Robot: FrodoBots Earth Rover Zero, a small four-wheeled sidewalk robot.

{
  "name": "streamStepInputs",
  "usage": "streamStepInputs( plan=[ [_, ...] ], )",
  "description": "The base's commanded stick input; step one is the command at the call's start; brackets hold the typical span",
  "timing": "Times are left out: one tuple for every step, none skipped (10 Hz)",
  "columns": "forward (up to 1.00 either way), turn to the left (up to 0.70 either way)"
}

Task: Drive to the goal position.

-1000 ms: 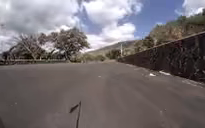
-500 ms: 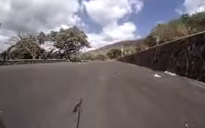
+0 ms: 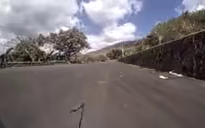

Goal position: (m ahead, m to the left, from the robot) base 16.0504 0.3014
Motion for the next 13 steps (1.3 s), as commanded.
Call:
streamStepInputs(
  plan=[
    [0.70, 0.02],
    [0.70, 0.02],
    [0.70, 0.02],
    [0.70, 0.01],
    [0.70, 0.02],
    [0.70, 0.02],
    [0.70, 0.01],
    [0.70, 0.00],
    [0.70, 0.00],
    [0.70, 0.00],
    [0.70, 0.00],
    [0.70, 0.01],
    [0.70, 0.02]
  ],
)
